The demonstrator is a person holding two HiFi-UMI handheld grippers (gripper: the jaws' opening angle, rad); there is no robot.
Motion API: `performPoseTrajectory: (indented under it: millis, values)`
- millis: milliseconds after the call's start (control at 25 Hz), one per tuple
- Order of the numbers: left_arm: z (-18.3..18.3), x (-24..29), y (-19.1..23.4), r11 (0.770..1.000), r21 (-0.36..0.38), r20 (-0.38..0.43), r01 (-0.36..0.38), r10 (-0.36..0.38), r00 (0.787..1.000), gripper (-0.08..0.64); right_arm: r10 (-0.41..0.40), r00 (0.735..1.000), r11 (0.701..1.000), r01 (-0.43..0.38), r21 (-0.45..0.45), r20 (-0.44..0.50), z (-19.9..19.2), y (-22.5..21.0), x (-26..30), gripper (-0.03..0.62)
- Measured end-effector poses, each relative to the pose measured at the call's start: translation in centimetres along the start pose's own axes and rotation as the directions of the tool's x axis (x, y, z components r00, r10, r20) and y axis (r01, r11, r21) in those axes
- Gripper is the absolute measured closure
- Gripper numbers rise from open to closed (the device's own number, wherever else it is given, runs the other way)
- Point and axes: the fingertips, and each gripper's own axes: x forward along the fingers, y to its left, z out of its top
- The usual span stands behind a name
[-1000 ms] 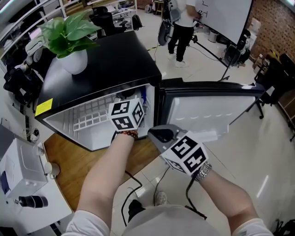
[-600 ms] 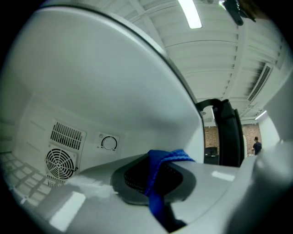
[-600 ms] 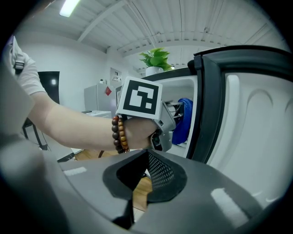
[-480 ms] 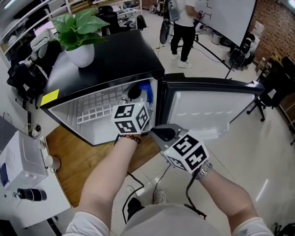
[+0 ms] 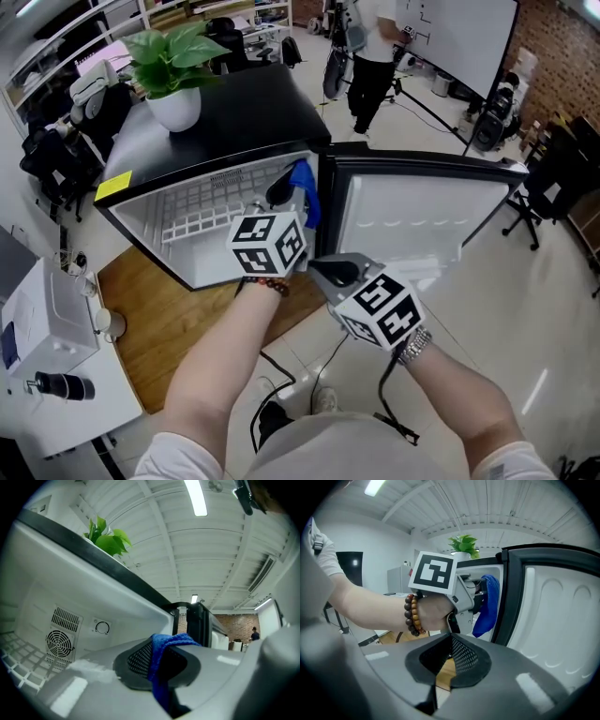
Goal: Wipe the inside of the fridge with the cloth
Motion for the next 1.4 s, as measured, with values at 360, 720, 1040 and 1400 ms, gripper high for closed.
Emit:
performPoseTrajectory:
  millis: [360,720,1040,1400]
  values:
    - [1.3,-3.7,-1.4,0.997,0.036,-0.017,0.067,-0.067,0.998,0.541,-0.103,0.988,0.993,0.109,-0.043,0.112,1.6,-1.7,-2.5,0.582]
    - [1.4,-10.3,-2.3,0.970,0.108,-0.144,0.216,-0.200,0.969,0.541,0.042,0.985,0.976,-0.004,-0.218,0.168,5.4,-0.2,-2.3,0.346]
    - [-0.4,-15.8,-2.2,0.931,0.147,-0.307,0.335,-0.279,0.910,0.540,0.288,0.954,0.907,-0.246,-0.341,0.077,5.6,5.9,1.4,0.183]
    - [-2.7,-20.5,-0.7,0.916,0.162,-0.414,0.367,-0.274,0.868,0.538,0.417,0.906,0.845,-0.416,-0.335,-0.073,2.8,10.9,6.1,0.216]
